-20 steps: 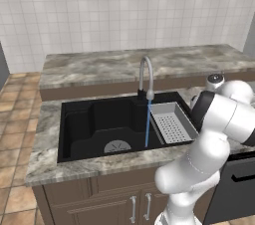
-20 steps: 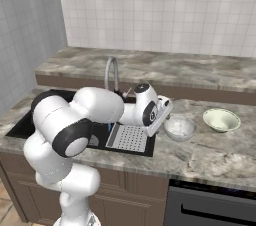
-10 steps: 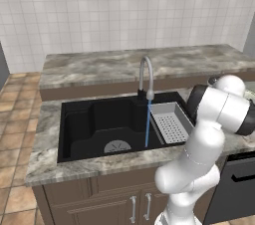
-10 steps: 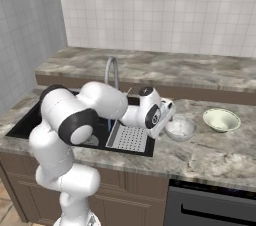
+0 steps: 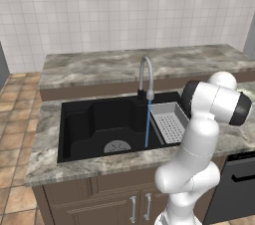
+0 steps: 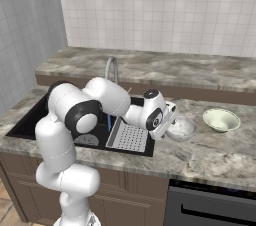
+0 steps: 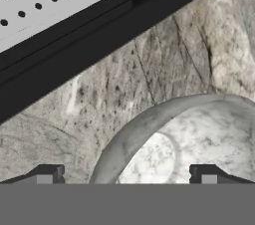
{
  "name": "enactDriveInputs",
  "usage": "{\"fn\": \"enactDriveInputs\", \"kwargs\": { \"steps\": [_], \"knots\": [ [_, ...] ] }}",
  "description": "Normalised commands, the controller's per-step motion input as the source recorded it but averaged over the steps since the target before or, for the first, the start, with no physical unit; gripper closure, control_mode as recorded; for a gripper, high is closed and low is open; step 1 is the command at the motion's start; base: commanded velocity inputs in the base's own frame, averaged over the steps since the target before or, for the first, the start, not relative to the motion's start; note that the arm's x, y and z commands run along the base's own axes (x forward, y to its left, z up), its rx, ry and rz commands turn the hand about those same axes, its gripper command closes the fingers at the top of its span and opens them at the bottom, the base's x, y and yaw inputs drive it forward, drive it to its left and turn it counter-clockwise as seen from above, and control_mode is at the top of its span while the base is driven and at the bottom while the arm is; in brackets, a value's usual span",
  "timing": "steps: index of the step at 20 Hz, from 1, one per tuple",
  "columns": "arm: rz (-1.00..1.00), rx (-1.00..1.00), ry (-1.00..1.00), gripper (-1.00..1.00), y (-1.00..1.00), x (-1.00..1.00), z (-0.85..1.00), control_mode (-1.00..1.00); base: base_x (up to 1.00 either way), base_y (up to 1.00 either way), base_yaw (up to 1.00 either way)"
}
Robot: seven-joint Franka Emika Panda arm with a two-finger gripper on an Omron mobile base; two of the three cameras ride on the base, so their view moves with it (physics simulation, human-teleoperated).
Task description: Rinse each bowl for a few seconds and place them down in the sink or on the counter.
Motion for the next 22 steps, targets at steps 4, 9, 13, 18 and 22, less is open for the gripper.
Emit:
{"fn": "enactDriveInputs", "kwargs": {
  "steps": [4,9,13,18,22],
  "knots": [
    [0.0,0.04,0.02,-1.0,-0.16,0.11,-0.12,-1.0,0.0,0.0,0.0],
    [0.0,0.05,0.01,-1.0,-0.18,0.07,-0.14,-1.0,0.0,0.0,0.0],
    [0.0,0.02,0.03,1.0,-0.08,0.07,-0.22,-1.0,0.0,0.0,0.0],
    [0.01,0.02,0.02,1.0,-0.08,0.02,-0.15,-1.0,0.0,0.0,0.0],
    [0.05,0.03,0.04,1.0,0.0,-0.04,-0.02,-1.0,0.0,0.0,0.0]
  ]
}}
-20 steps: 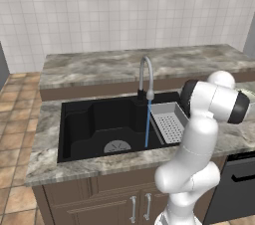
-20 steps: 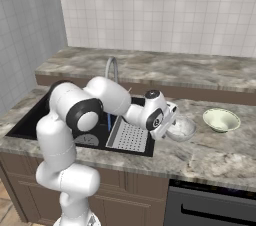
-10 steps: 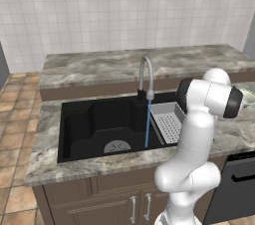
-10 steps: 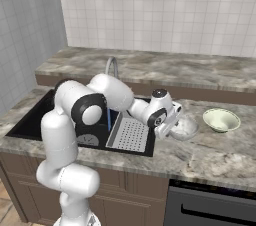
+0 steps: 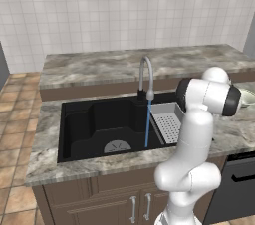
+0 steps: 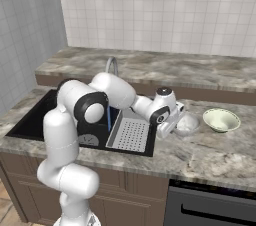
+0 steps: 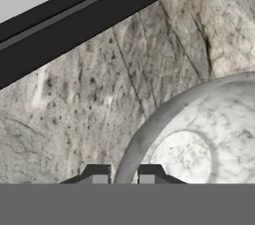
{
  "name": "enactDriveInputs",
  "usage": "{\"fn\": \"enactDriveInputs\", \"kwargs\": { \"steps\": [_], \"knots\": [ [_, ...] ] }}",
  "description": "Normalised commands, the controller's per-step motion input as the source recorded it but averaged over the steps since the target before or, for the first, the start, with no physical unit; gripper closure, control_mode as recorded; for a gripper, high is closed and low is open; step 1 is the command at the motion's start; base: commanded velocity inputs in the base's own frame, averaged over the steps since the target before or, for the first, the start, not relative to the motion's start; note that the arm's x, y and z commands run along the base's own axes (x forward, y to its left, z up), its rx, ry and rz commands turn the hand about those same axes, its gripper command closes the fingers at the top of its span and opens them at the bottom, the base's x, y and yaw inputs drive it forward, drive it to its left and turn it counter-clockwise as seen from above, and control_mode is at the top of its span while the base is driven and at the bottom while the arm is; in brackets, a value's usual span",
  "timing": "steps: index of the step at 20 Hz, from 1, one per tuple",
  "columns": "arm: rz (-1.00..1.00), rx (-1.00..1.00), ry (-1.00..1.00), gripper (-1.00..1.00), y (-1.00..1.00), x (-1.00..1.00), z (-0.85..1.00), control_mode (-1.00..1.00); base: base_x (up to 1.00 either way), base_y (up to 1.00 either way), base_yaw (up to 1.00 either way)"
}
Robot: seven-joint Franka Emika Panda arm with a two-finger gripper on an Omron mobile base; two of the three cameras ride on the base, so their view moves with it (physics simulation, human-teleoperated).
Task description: Rinse each bowl for a few seconds and place them down in the sink or on the counter.
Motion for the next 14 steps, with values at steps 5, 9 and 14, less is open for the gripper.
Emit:
{"fn": "enactDriveInputs", "kwargs": {
  "steps": [5,9,14],
  "knots": [
    [0.06,-0.02,0.0,1.0,0.21,-0.26,0.0,-1.0,0.0,0.0,0.0],
    [0.09,-0.01,0.0,1.0,0.27,-0.27,0.18,-1.0,0.0,0.0,0.0],
    [0.19,-0.03,0.0,1.0,0.25,-0.36,0.53,-1.0,0.0,0.0,0.0]
  ]
}}
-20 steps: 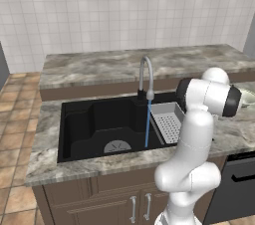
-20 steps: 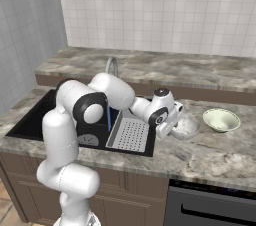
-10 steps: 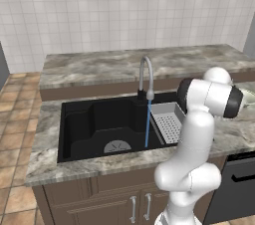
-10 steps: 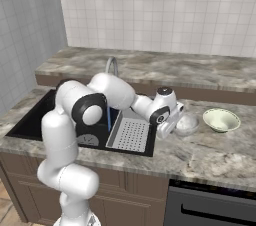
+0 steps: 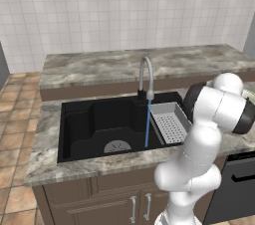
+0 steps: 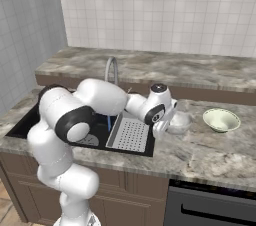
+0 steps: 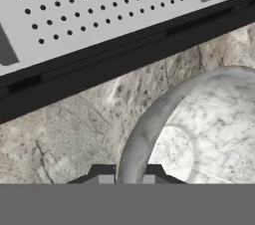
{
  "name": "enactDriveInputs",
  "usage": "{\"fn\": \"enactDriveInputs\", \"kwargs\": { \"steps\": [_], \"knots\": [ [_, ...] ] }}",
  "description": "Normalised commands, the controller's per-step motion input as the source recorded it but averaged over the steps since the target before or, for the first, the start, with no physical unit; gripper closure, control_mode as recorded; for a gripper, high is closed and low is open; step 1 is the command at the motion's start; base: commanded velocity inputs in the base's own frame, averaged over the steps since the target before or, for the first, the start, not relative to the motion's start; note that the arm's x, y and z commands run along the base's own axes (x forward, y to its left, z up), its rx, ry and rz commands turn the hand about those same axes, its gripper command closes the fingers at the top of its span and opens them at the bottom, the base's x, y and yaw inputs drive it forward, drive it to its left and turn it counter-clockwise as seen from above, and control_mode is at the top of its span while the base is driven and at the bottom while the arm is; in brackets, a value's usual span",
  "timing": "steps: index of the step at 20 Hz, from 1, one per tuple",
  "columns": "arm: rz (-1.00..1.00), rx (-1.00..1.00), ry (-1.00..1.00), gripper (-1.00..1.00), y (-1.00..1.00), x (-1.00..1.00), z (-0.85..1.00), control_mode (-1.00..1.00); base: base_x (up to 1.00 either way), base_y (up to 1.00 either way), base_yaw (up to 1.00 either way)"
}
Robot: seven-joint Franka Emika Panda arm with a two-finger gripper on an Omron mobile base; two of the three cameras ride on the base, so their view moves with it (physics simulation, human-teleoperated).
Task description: Rinse each bowl for a few seconds and place them down in the sink or on the counter.
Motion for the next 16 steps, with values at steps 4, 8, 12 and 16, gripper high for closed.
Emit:
{"fn": "enactDriveInputs", "kwargs": {
  "steps": [4,8,12,16],
  "knots": [
    [0.24,-0.06,0.0,1.0,0.3,-0.18,0.67,-1.0,0.0,0.0,0.0],
    [0.27,-0.06,0.01,1.0,0.3,-0.15,0.55,-1.0,0.0,0.0,0.0],
    [0.28,-0.04,0.02,1.0,0.33,-0.12,0.39,-1.0,0.0,0.0,0.0],
    [0.26,-0.04,0.01,1.0,0.22,-0.07,0.37,-1.0,0.0,0.0,0.0]
  ]
}}
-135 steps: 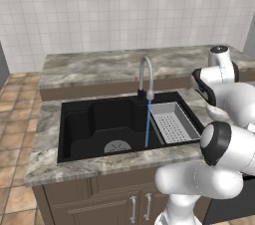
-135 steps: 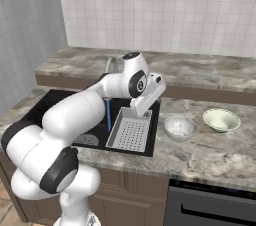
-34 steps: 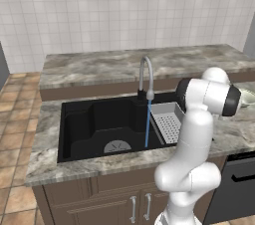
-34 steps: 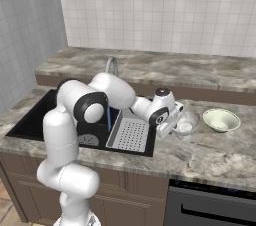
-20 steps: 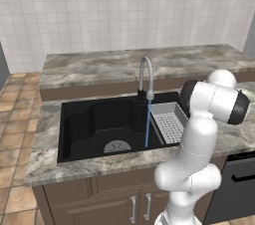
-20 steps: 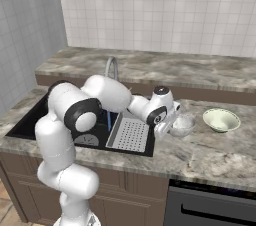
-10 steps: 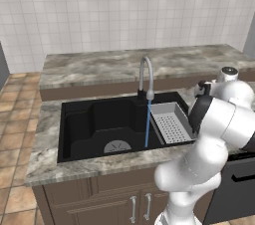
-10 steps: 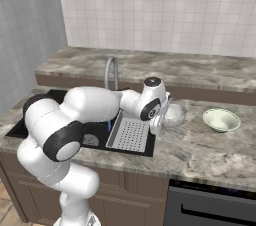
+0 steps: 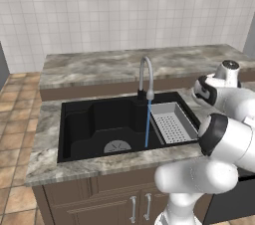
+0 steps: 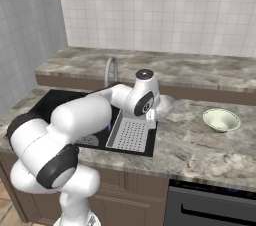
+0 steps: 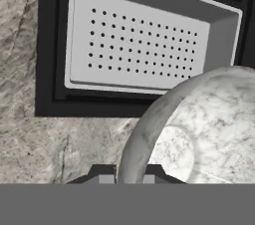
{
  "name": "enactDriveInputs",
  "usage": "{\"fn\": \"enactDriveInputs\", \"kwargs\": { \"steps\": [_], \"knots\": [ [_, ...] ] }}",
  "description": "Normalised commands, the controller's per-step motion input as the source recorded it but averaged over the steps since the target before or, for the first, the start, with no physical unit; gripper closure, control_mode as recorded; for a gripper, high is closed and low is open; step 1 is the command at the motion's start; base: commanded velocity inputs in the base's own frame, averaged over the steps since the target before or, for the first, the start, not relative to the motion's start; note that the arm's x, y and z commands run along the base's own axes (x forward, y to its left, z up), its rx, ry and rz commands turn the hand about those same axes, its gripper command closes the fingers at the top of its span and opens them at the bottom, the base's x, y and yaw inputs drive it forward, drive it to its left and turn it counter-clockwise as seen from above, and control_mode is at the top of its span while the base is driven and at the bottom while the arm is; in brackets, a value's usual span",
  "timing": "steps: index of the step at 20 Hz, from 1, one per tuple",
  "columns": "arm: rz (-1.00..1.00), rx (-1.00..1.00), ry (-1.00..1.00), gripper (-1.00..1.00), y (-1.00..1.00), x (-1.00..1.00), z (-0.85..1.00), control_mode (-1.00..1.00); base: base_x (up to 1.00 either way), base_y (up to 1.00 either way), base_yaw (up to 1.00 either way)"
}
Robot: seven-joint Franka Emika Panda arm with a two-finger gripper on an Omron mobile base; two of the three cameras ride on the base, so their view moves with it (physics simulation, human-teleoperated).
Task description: Rinse each bowl for a few seconds and place them down in the sink or on the counter.
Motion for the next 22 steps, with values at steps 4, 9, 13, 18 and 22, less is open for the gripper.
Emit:
{"fn": "enactDriveInputs", "kwargs": {
  "steps": [4,9,13,18,22],
  "knots": [
    [0.28,0.0,0.02,1.0,0.18,-0.04,0.2,-1.0,0.0,0.0,0.0],
    [0.24,0.0,0.04,1.0,0.14,0.0,0.05,-1.0,0.0,0.0,0.0],
    [0.18,0.0,0.05,1.0,0.18,0.0,0.0,-1.0,0.0,0.0,0.0],
    [0.15,0.0,0.03,1.0,0.2,0.0,0.0,-1.0,0.0,0.0,0.0],
    [0.13,0.03,0.01,1.0,0.25,0.0,-0.02,-1.0,0.0,0.0,0.0]
  ]
}}
